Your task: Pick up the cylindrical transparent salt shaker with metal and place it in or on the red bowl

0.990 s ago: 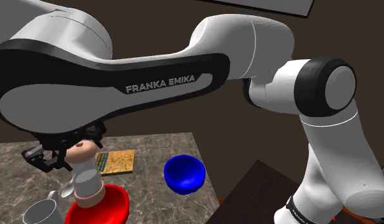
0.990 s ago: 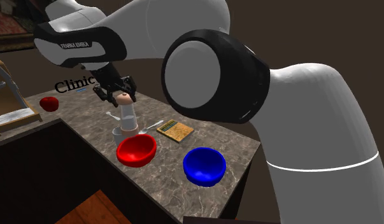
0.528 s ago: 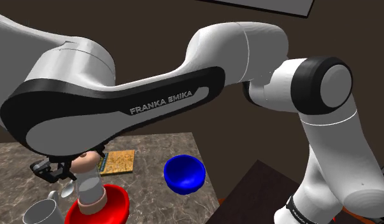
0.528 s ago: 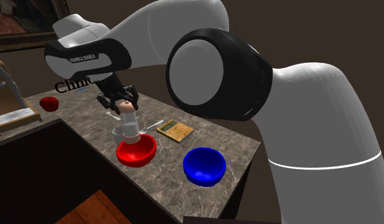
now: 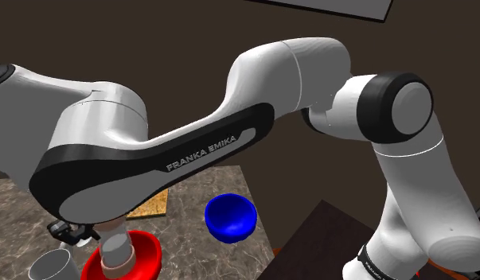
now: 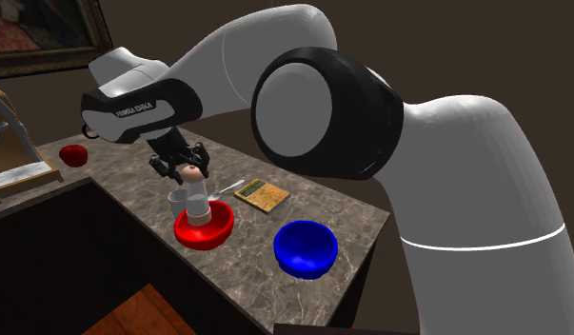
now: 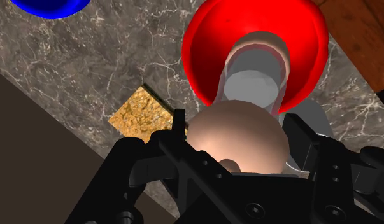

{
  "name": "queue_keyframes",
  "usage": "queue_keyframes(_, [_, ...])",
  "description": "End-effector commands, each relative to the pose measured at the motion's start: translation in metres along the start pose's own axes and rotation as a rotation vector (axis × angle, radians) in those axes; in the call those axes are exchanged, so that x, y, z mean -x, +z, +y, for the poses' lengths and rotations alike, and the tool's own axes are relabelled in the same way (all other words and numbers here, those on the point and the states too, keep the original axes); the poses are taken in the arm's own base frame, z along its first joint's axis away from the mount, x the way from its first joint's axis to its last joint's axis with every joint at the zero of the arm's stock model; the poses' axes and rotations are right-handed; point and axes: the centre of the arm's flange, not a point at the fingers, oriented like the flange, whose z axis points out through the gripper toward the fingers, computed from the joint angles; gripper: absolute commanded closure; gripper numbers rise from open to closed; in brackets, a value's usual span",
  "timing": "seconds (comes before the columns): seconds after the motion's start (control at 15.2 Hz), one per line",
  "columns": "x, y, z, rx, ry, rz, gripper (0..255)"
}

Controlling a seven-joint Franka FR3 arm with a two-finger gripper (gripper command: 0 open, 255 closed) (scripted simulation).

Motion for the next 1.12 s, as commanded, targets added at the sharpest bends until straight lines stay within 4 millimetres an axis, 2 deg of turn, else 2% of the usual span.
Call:
queue_keyframes(0.0, [0.001, 0.008, -0.001, 0.0, 0.0, 0.0, 255])
queue_keyframes(0.46, [0.001, 0.008, -0.001, 0.0, 0.0, 0.0, 255])
queue_keyframes(0.53, [0.001, 0.008, -0.001, 0.0, 0.0, 0.0, 0])
queue_keyframes(0.86, [0.001, 0.008, -0.001, 0.0, 0.0, 0.0, 0])
queue_keyframes(1.06, [0.001, -0.032, -0.001, 0.0, 0.0, 0.0, 0])
